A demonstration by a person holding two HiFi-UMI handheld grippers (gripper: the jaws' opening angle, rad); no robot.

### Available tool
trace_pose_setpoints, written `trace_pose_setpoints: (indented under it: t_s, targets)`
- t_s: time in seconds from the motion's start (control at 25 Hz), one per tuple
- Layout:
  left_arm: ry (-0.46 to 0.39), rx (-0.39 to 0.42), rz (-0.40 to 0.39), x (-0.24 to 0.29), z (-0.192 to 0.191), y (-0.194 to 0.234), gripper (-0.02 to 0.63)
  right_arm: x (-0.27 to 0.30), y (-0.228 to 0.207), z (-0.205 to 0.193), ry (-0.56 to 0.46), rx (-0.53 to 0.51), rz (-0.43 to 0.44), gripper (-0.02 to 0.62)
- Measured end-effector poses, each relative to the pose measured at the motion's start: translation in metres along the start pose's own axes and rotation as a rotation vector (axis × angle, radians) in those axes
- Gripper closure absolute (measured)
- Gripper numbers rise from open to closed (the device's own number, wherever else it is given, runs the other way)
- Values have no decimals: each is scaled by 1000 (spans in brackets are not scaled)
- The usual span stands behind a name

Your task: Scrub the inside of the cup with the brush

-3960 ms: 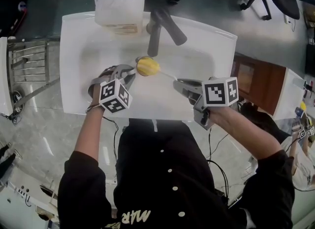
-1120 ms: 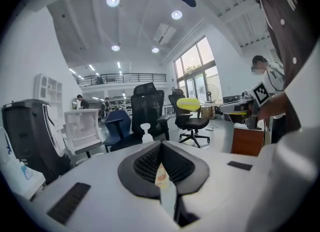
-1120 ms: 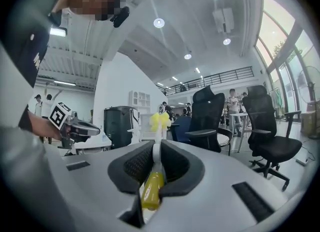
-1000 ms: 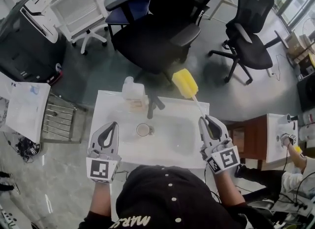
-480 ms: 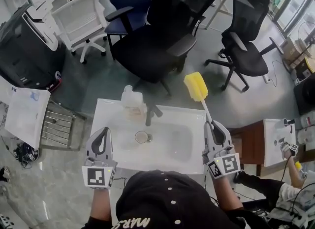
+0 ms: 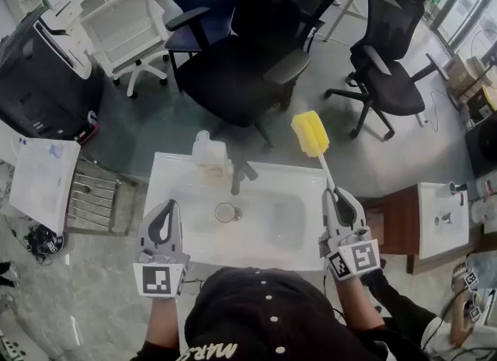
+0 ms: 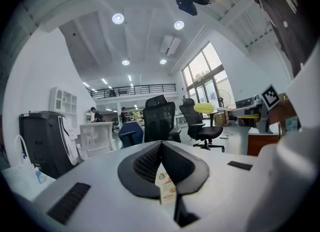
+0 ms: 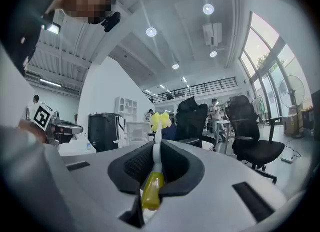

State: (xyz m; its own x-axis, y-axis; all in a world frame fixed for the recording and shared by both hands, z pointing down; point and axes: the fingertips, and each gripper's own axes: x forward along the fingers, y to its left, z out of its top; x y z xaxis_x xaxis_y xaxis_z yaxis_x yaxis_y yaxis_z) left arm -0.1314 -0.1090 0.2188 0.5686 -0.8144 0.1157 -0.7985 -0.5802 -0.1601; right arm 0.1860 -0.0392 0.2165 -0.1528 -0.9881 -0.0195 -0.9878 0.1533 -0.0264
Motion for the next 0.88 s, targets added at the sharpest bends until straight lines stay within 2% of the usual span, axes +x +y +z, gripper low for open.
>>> trace_pose_setpoints:
  t_s: [0.72,0.88]
  targets:
    - [-15,-20,3,3,6,-4,580,4,7,-2,15,11,5,546]
    - [-13,8,-3,2,6,-3,580,5,8,0,14,10,4,546]
